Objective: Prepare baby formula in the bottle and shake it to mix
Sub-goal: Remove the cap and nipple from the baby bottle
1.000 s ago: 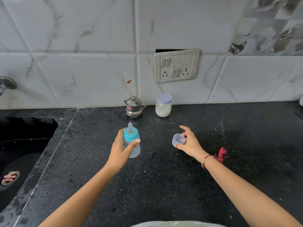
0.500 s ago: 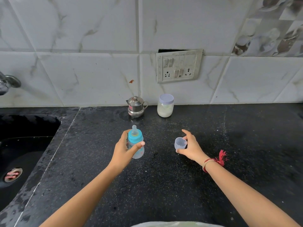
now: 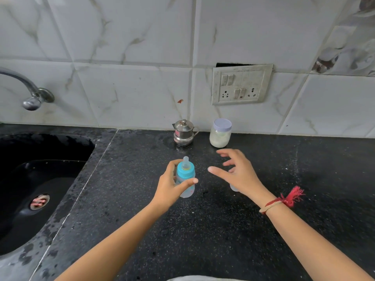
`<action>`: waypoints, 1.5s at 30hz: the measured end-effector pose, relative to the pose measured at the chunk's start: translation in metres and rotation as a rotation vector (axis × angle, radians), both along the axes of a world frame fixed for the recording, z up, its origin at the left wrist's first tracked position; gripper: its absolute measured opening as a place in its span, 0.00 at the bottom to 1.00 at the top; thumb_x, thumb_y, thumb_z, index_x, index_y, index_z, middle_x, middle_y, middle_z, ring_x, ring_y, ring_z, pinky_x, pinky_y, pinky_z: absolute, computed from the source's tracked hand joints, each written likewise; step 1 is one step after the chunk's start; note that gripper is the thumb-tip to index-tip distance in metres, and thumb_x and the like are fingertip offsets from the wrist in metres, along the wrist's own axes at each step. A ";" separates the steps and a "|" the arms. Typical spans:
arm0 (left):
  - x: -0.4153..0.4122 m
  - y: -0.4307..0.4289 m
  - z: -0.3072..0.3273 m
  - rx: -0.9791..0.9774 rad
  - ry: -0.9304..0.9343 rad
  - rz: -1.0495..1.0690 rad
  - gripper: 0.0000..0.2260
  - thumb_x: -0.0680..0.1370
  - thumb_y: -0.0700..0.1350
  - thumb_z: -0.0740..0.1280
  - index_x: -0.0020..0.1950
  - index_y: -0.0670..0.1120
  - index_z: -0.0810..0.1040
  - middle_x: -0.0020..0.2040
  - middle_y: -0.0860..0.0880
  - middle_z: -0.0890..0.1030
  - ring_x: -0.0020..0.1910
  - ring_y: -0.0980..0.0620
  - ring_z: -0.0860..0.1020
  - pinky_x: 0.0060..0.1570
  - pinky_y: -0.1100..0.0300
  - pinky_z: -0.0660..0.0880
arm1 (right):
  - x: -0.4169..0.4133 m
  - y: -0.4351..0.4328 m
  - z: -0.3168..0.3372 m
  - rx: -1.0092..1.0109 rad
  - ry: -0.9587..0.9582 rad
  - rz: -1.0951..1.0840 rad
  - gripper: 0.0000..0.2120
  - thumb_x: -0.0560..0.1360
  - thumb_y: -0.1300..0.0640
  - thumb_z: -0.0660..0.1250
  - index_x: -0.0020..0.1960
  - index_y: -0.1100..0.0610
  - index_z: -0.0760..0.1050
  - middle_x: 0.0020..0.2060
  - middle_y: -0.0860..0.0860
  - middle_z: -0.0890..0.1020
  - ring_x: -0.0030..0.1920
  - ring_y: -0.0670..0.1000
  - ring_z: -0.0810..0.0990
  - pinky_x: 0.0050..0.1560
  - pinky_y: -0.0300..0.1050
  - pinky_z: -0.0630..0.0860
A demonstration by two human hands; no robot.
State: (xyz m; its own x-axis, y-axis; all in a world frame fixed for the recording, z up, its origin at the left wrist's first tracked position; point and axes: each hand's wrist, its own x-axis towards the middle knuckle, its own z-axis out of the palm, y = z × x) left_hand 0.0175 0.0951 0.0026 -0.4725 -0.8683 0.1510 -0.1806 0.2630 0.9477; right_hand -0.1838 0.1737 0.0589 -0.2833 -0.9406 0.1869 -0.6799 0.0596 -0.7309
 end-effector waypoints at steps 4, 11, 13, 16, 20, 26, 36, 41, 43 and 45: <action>-0.005 0.002 -0.002 0.009 0.053 0.033 0.39 0.64 0.52 0.81 0.69 0.56 0.65 0.54 0.58 0.81 0.53 0.62 0.80 0.50 0.66 0.77 | 0.046 -0.020 0.017 0.084 0.032 0.136 0.35 0.57 0.28 0.68 0.60 0.42 0.71 0.49 0.39 0.75 0.41 0.42 0.78 0.40 0.36 0.74; -0.003 0.001 0.008 -0.010 0.068 0.078 0.40 0.60 0.56 0.76 0.69 0.59 0.64 0.50 0.63 0.81 0.51 0.66 0.79 0.46 0.72 0.75 | 0.062 -0.037 0.016 0.067 0.148 0.100 0.19 0.64 0.41 0.73 0.49 0.48 0.72 0.44 0.45 0.75 0.44 0.43 0.75 0.38 0.35 0.68; -0.005 0.002 0.010 0.002 0.040 0.076 0.39 0.57 0.58 0.78 0.65 0.58 0.67 0.50 0.63 0.80 0.50 0.68 0.79 0.43 0.75 0.74 | 0.064 -0.040 0.019 0.024 0.159 0.057 0.19 0.63 0.40 0.72 0.46 0.49 0.71 0.42 0.45 0.75 0.41 0.43 0.74 0.37 0.35 0.68; -0.013 0.002 0.010 0.050 0.037 0.063 0.24 0.61 0.52 0.79 0.53 0.57 0.73 0.46 0.57 0.82 0.44 0.64 0.81 0.39 0.73 0.75 | 0.066 -0.043 0.025 -0.014 0.178 0.022 0.18 0.63 0.39 0.73 0.40 0.50 0.71 0.38 0.45 0.74 0.37 0.44 0.74 0.36 0.36 0.68; -0.017 -0.008 0.013 0.131 0.033 -0.054 0.18 0.68 0.38 0.76 0.55 0.43 0.76 0.47 0.44 0.83 0.45 0.51 0.82 0.45 0.56 0.79 | 0.059 -0.050 0.031 0.008 0.145 0.015 0.20 0.62 0.41 0.74 0.39 0.57 0.76 0.36 0.47 0.76 0.36 0.45 0.74 0.38 0.42 0.74; -0.011 -0.011 0.017 0.220 0.081 -0.228 0.16 0.67 0.41 0.75 0.52 0.45 0.78 0.43 0.50 0.83 0.43 0.54 0.82 0.46 0.60 0.79 | 0.047 -0.055 0.045 0.124 0.084 0.227 0.16 0.63 0.45 0.77 0.42 0.56 0.80 0.35 0.50 0.79 0.33 0.44 0.73 0.37 0.45 0.75; -0.011 -0.013 0.016 0.204 0.041 -0.273 0.19 0.65 0.44 0.75 0.52 0.43 0.76 0.45 0.45 0.81 0.44 0.51 0.80 0.50 0.53 0.78 | 0.027 -0.057 0.080 0.340 -0.126 0.528 0.30 0.69 0.50 0.74 0.67 0.42 0.66 0.59 0.48 0.75 0.47 0.40 0.78 0.50 0.37 0.73; -0.016 -0.012 0.015 0.166 0.013 -0.287 0.18 0.65 0.44 0.75 0.52 0.45 0.77 0.46 0.45 0.82 0.45 0.53 0.81 0.50 0.54 0.78 | 0.043 -0.063 0.076 0.376 0.613 0.418 0.30 0.66 0.35 0.70 0.61 0.50 0.72 0.48 0.48 0.77 0.46 0.50 0.76 0.39 0.43 0.71; -0.016 -0.012 0.015 0.187 -0.003 -0.285 0.19 0.65 0.45 0.76 0.53 0.46 0.76 0.49 0.44 0.83 0.47 0.52 0.81 0.51 0.54 0.79 | 0.045 -0.065 0.078 0.402 0.530 0.503 0.22 0.66 0.44 0.73 0.58 0.50 0.75 0.47 0.51 0.80 0.44 0.55 0.79 0.39 0.48 0.74; -0.014 -0.011 0.014 0.223 0.002 -0.288 0.19 0.64 0.44 0.76 0.53 0.46 0.77 0.52 0.44 0.84 0.50 0.48 0.82 0.53 0.52 0.79 | 0.043 -0.064 0.085 0.433 0.463 0.596 0.21 0.66 0.51 0.75 0.57 0.49 0.75 0.46 0.49 0.79 0.43 0.48 0.80 0.42 0.45 0.77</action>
